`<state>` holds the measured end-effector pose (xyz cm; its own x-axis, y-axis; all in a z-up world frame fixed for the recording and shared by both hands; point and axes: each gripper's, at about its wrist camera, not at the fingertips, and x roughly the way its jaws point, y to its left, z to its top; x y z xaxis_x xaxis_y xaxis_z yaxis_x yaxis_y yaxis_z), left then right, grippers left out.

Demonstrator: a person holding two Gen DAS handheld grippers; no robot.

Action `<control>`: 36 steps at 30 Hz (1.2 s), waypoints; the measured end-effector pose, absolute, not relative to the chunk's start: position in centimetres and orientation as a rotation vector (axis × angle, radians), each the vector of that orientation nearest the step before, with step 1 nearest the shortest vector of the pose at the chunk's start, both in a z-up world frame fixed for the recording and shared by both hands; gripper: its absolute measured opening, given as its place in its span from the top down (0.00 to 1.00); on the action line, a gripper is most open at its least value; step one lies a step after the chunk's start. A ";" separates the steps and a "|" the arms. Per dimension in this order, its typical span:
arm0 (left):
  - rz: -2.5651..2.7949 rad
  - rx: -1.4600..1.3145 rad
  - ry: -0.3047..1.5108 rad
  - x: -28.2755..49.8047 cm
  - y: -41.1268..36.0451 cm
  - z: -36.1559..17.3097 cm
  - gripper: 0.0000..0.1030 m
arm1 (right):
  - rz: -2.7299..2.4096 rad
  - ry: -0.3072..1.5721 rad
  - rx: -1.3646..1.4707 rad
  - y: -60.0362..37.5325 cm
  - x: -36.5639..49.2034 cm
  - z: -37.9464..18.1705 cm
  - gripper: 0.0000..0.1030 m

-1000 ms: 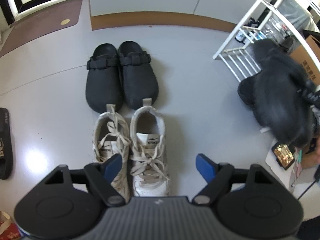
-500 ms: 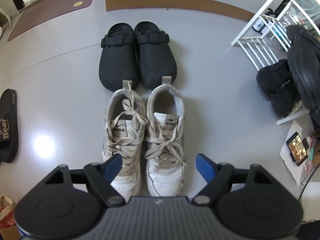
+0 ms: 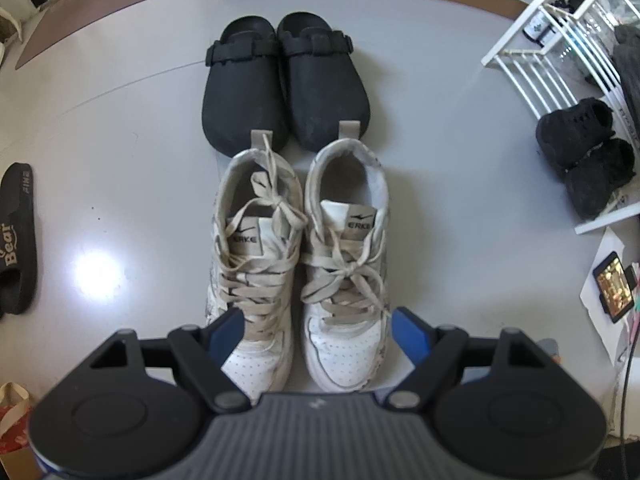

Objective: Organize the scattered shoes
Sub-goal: 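Push the black clogs with the right tool onto the rack shelf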

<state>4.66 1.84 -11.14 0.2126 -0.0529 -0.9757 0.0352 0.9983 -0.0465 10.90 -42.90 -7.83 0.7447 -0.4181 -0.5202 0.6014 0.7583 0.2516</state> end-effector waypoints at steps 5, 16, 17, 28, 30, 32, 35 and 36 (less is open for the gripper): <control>-0.074 -0.021 1.376 4.9 1.4 -11.7 0.20 | -0.665 0.456 0.442 -46.0 12.3 -8.5 0.74; -0.094 -0.049 1.420 5.9 0.5 -12.7 0.20 | -0.774 0.442 0.439 -47.5 14.9 -12.0 0.74; -0.095 -0.050 1.424 5.9 0.5 -12.8 0.20 | -0.784 0.439 0.439 -47.6 15.0 -12.1 0.74; -0.111 -0.056 1.438 6.5 0.0 -12.9 0.20 | -0.916 0.497 0.483 -48.9 19.4 -12.3 0.53; -0.109 -0.062 1.418 6.7 0.1 -12.4 0.20 | -0.918 0.501 0.504 -49.1 19.7 -12.1 0.51; -0.109 -0.071 1.416 6.8 0.2 -12.3 0.20 | -0.927 0.506 0.513 -48.9 19.7 -11.9 0.49; -0.116 -0.071 1.414 6.8 0.1 -12.0 0.20 | -0.931 0.516 0.506 -48.7 19.8 -11.5 0.43; -0.118 -0.071 1.412 6.8 0.1 -11.9 0.20 | -0.925 0.516 0.514 -48.6 19.7 -11.3 0.40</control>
<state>6.77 0.06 -11.95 0.1532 -0.1241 -0.9804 0.0400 0.9920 -0.1193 19.72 -48.58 -11.30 0.5006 -0.6077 -0.6165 0.8437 0.5019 0.1903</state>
